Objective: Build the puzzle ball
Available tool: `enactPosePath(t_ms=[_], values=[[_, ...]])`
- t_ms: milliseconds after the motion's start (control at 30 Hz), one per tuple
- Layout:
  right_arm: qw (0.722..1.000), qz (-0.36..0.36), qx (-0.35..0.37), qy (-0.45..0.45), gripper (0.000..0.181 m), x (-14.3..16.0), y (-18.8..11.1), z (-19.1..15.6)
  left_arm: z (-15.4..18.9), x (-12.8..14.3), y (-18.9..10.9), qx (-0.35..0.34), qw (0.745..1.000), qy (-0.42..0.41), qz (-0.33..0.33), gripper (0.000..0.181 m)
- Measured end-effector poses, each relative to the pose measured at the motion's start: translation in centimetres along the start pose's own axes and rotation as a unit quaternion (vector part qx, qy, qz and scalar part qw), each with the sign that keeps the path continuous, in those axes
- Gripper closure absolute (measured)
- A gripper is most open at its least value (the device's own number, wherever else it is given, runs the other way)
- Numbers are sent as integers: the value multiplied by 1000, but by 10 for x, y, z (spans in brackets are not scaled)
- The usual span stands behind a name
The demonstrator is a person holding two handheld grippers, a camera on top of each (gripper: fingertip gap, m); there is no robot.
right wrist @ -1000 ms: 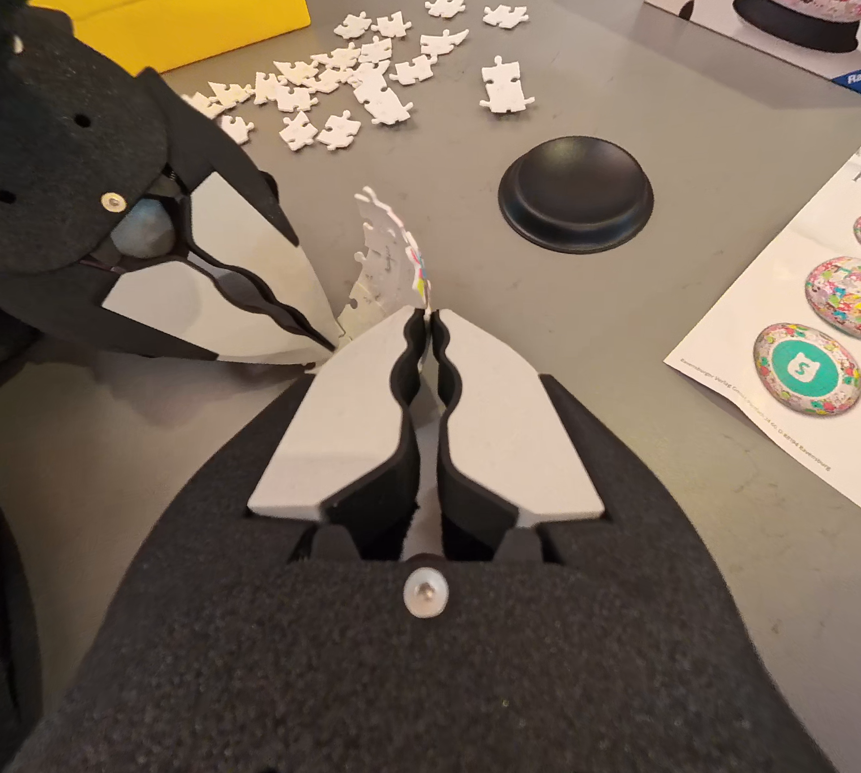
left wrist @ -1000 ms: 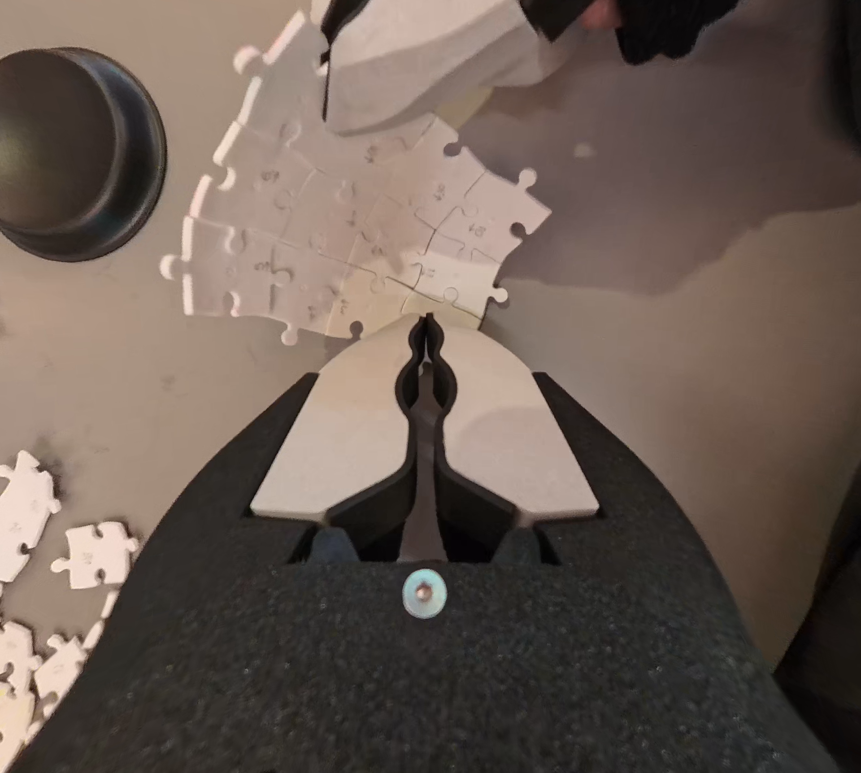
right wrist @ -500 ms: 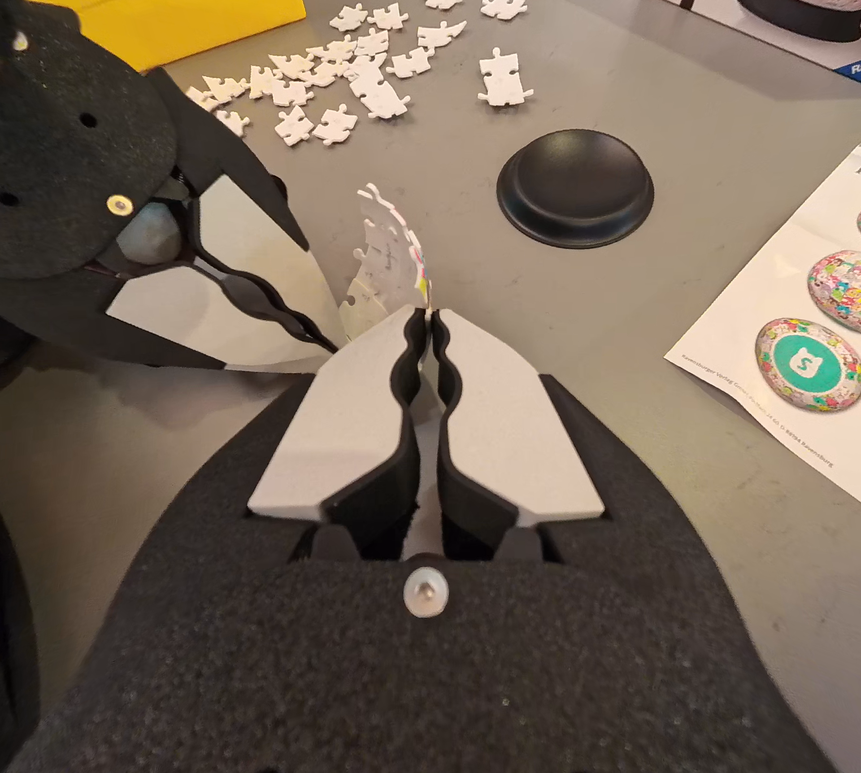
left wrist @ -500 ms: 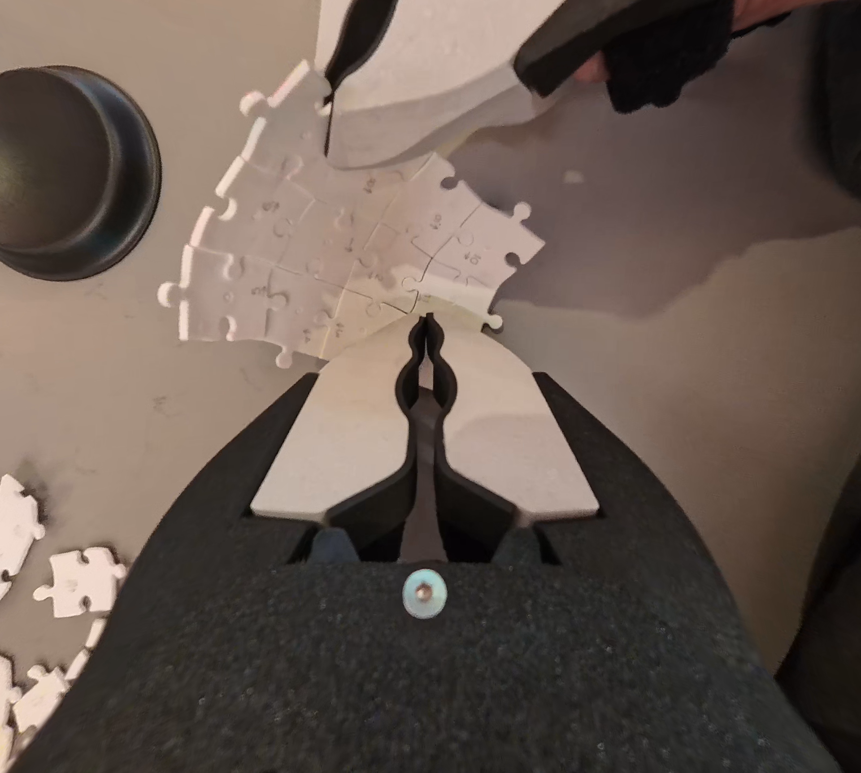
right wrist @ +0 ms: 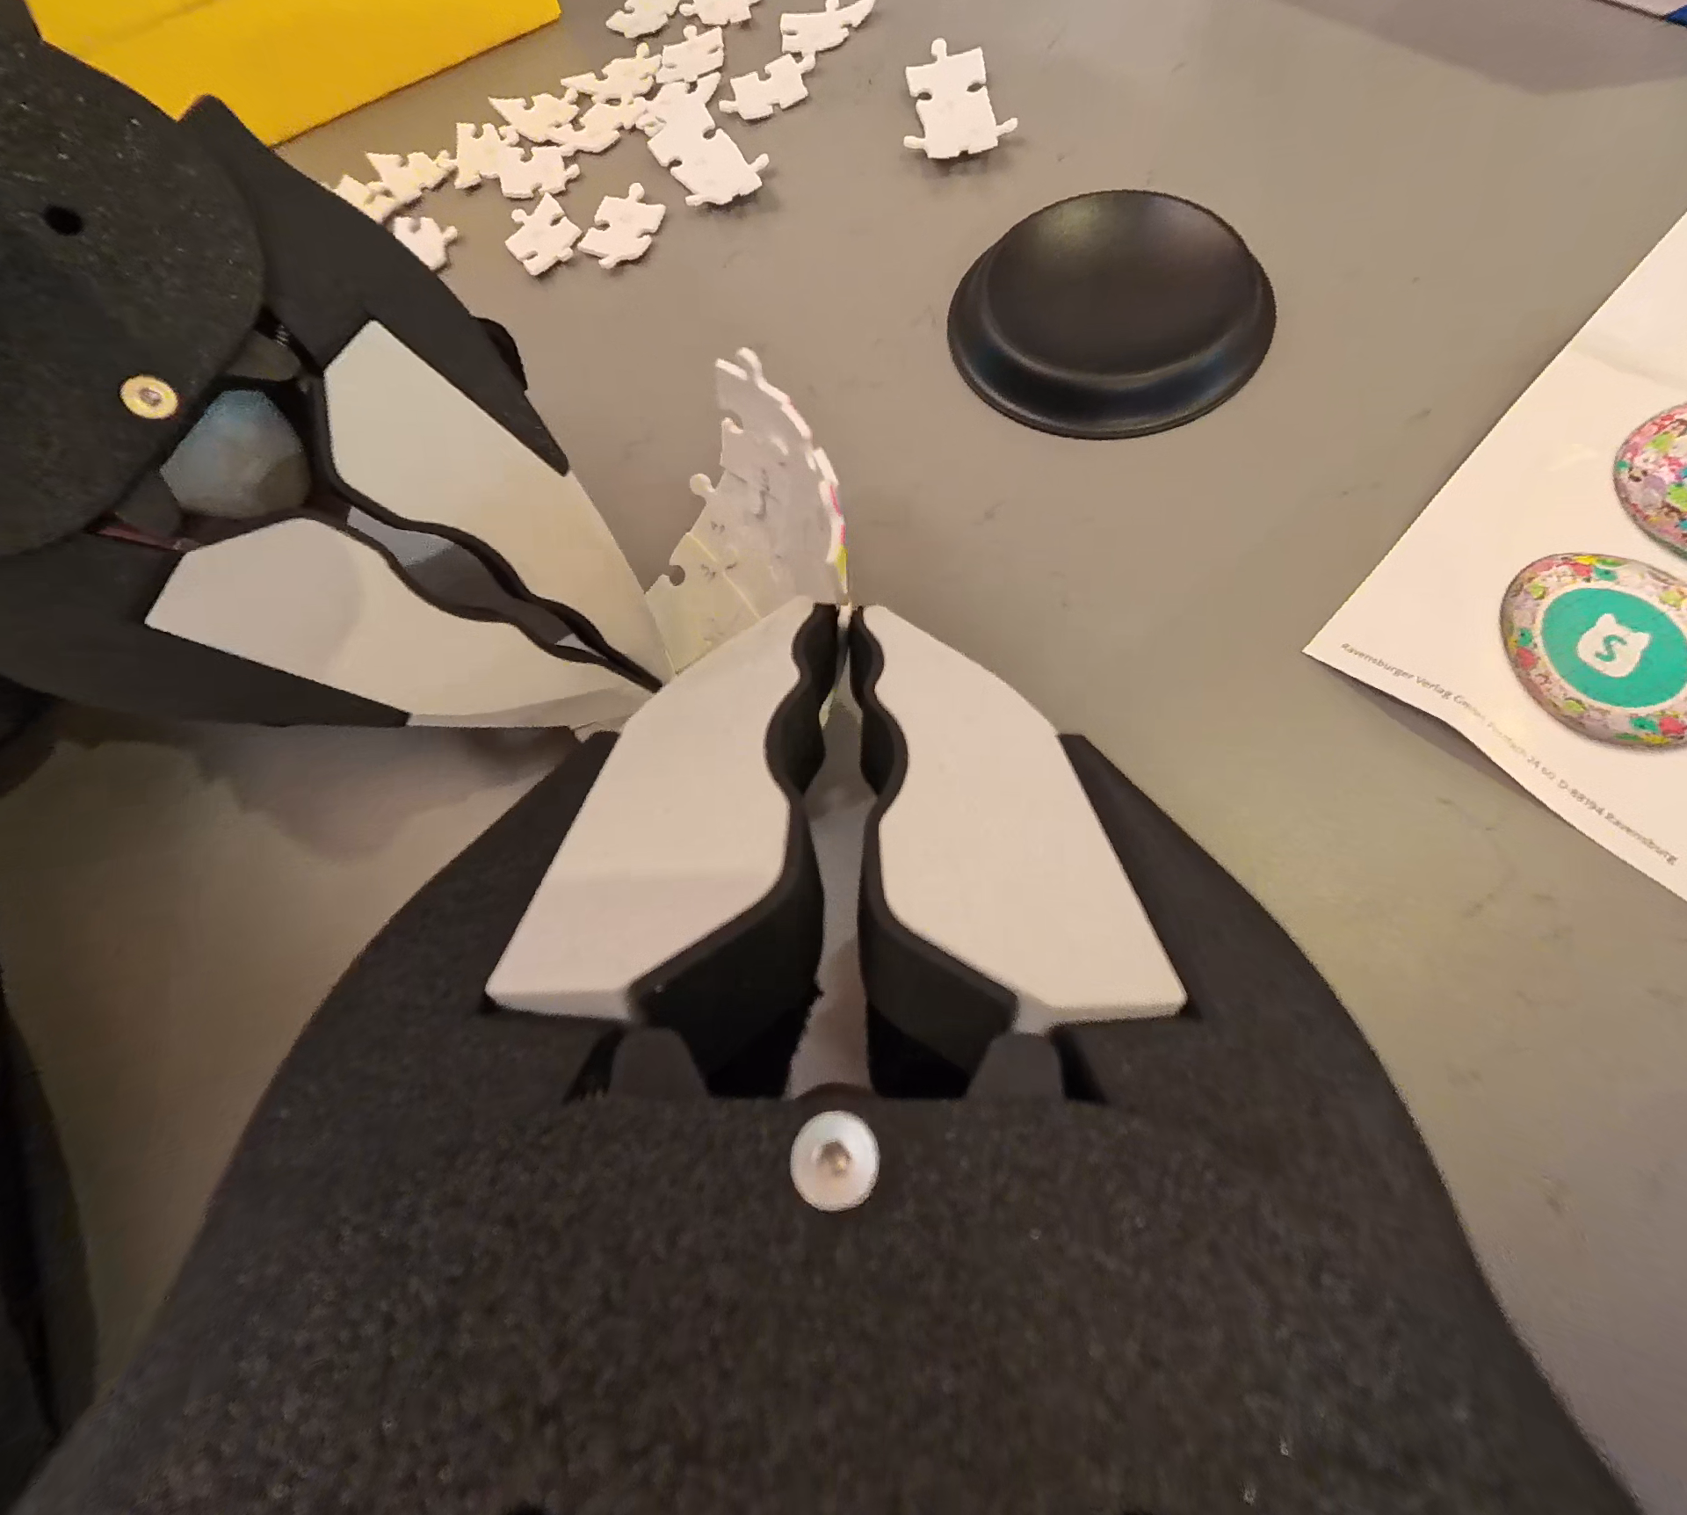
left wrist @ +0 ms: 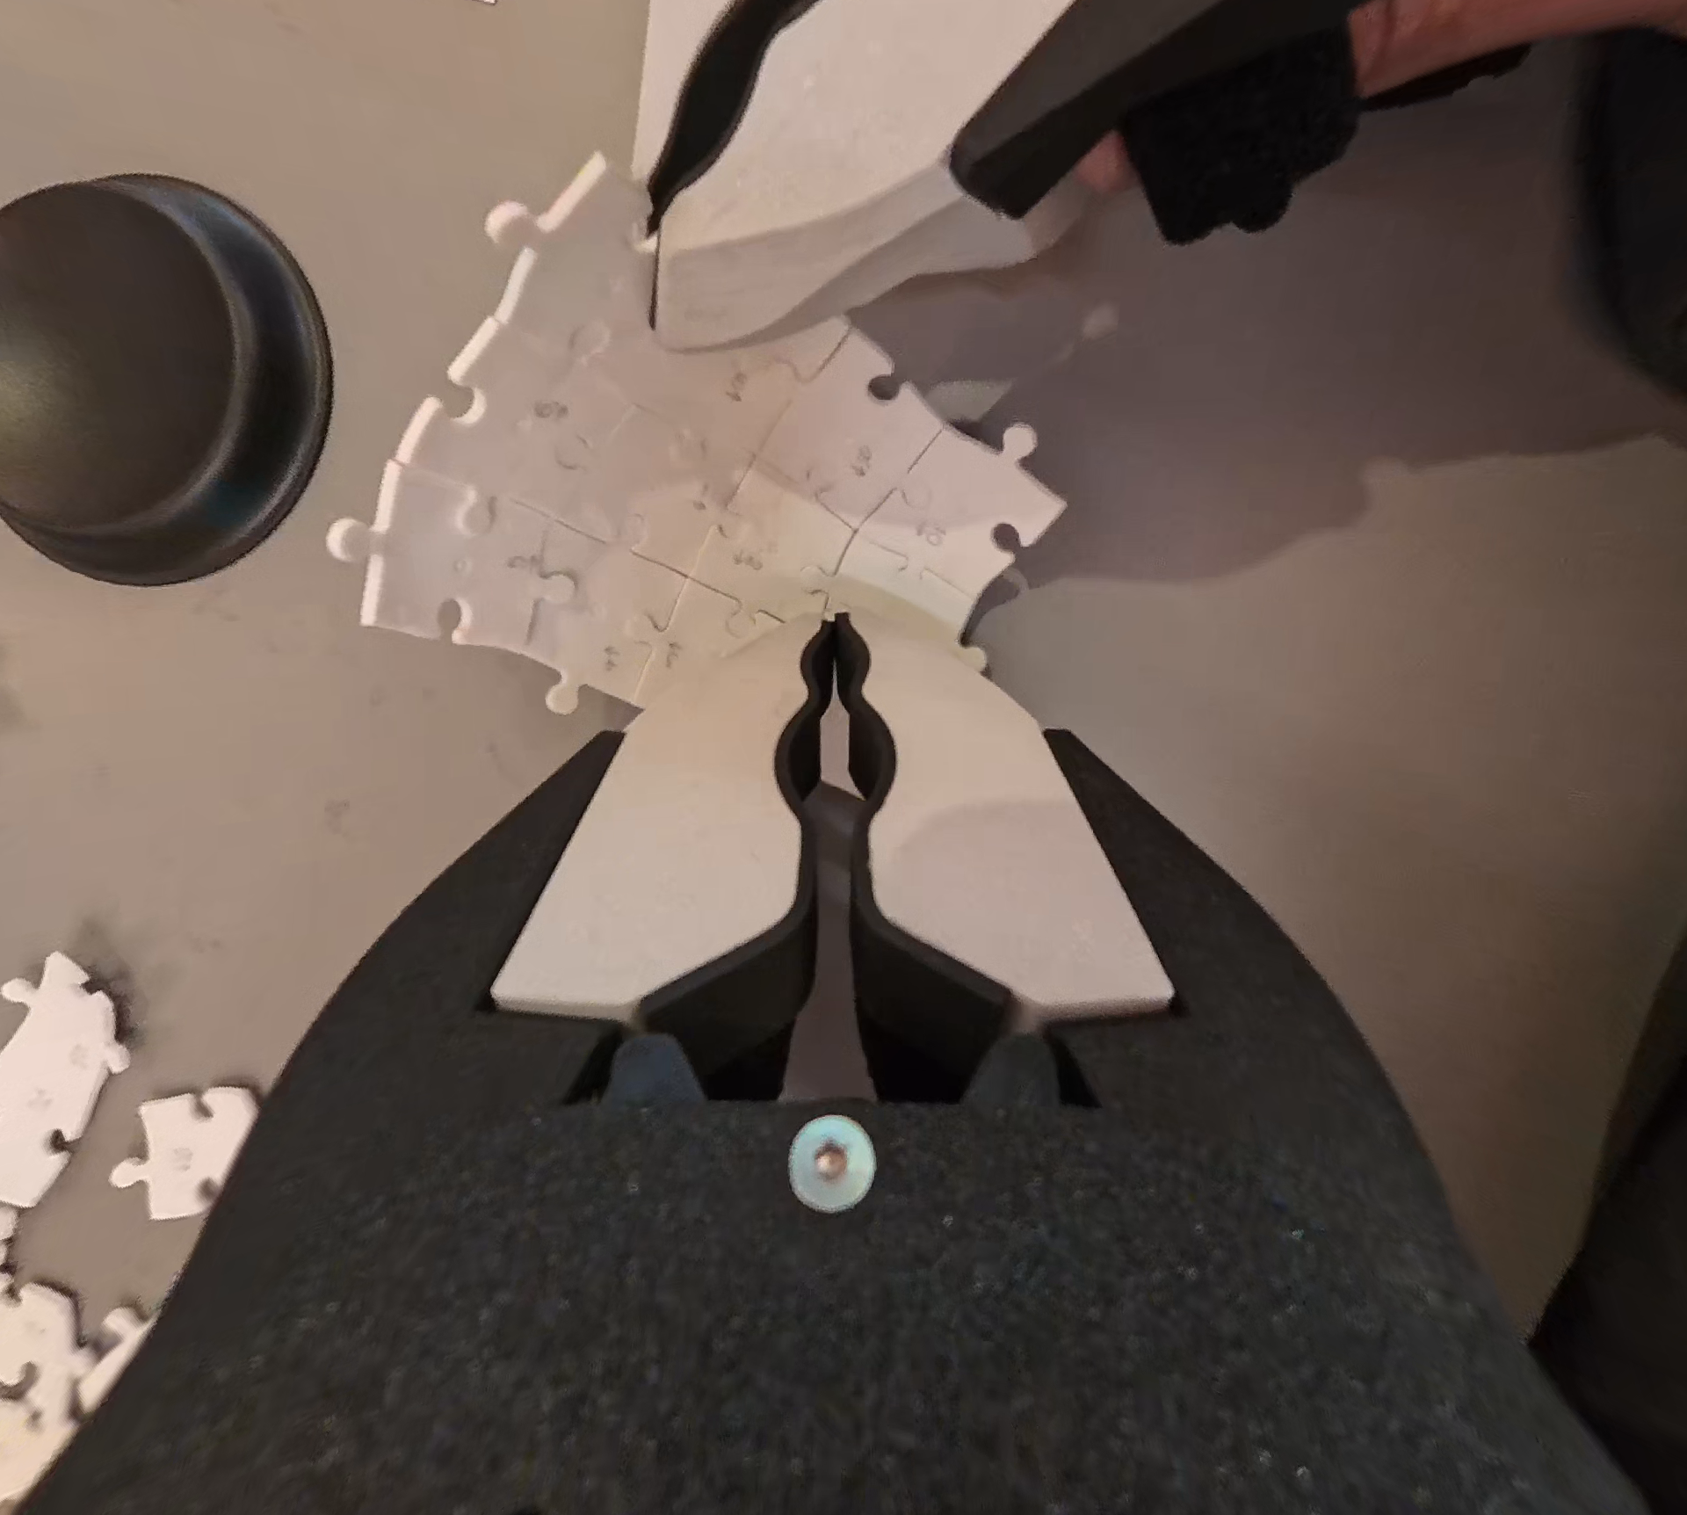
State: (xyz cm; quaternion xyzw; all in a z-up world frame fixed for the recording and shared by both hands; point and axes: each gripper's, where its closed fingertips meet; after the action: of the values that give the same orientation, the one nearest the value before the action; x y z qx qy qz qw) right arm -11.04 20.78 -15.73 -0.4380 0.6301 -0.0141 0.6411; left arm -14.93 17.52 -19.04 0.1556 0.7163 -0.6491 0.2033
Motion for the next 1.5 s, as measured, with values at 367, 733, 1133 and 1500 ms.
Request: enactPosePath(t_ms=[367,733,1133,1500], values=[[1000,-2,-3,9,179,2,0,2,-4,0,5,-6,1000,7,-10,181],[997,-26,-48,50,177,9,11,8,-43,32,-73,-40,990,-119,70,181],[985,-83,-139,53,175,8,29,4,-14,95,-112,-71,979,-183,54,160],[979,-102,-177,5,167,6,35,-4,-1,164,-157,-45,955,-272,109,156]])
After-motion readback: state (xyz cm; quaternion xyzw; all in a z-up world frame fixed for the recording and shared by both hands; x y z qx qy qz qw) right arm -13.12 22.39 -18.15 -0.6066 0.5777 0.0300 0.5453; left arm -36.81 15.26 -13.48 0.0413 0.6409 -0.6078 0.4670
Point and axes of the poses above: each gripper's, where its closed fingertips meet, y out along the fingers, x out of its underside, z = x × y across the jaws, and after that the axes turned 2 degrees about -z, right-handed
